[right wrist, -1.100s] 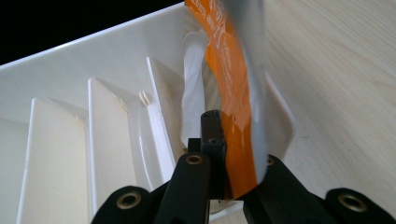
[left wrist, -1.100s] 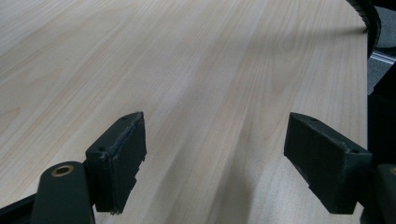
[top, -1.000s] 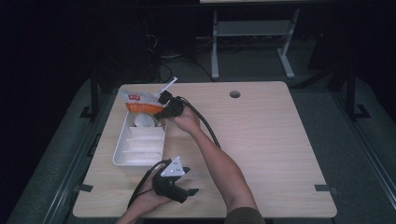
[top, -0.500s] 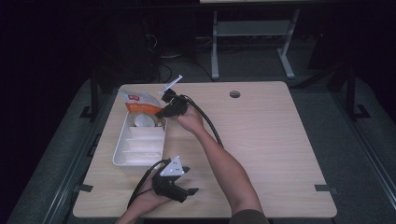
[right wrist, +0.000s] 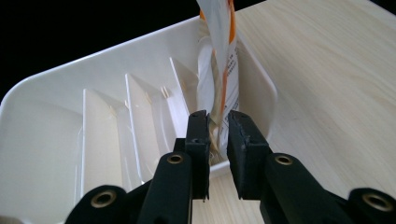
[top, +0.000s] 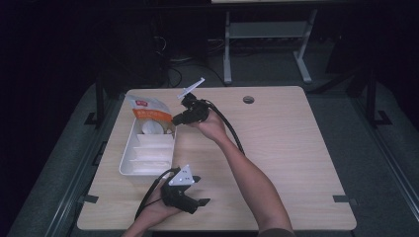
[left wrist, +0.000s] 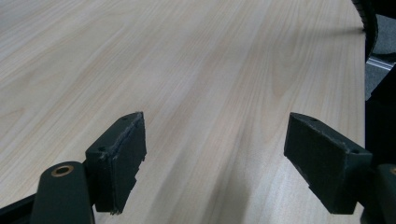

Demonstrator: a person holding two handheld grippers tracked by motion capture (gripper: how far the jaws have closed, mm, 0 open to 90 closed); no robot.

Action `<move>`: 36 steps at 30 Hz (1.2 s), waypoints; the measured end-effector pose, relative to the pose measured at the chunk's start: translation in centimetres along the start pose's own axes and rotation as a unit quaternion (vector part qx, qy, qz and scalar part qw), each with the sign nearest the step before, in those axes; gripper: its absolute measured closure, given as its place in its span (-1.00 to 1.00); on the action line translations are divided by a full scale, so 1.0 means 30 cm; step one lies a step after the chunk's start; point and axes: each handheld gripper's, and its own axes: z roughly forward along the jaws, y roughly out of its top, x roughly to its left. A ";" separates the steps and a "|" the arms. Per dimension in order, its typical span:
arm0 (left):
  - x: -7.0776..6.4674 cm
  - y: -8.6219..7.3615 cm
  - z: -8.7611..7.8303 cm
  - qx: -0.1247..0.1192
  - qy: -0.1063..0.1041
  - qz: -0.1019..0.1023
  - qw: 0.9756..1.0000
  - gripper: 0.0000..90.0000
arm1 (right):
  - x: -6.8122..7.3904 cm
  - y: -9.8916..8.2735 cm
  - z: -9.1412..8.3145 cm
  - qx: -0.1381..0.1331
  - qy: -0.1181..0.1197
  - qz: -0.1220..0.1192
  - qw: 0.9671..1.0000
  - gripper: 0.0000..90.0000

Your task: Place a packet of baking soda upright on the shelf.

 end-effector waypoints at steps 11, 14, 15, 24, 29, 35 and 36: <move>0.003 -0.001 0.002 0.002 0.001 0.000 1.000 -0.54 | -0.016 -0.042 -0.092 -0.016 -0.006 0.012 1.000 0.65; 0.004 -0.001 0.002 0.002 0.002 0.000 1.000 -0.54 | -0.015 -0.050 -0.109 -0.016 -0.009 0.013 1.000 0.64; 0.004 -0.001 0.001 0.001 0.002 0.001 1.000 -0.54 | -0.017 -0.056 -0.120 -0.015 -0.008 0.014 1.000 0.63; 0.005 -0.001 0.001 0.000 0.004 0.000 1.000 -0.54 | -0.023 -0.091 -0.194 -0.025 -0.003 0.026 0.999 0.56; 0.008 -0.003 0.000 -0.001 0.006 -0.003 1.000 -0.54 | -0.030 -0.111 -0.227 -0.032 -0.003 0.033 0.999 0.52; 0.009 -0.003 0.002 -0.001 0.006 -0.004 1.000 -0.55 | -0.033 -0.137 -0.267 -0.039 0.002 0.040 0.998 0.46; 0.007 -0.002 0.001 -0.001 0.005 -0.002 1.000 -0.55 | -0.034 -0.141 -0.272 -0.041 0.003 0.041 0.998 0.43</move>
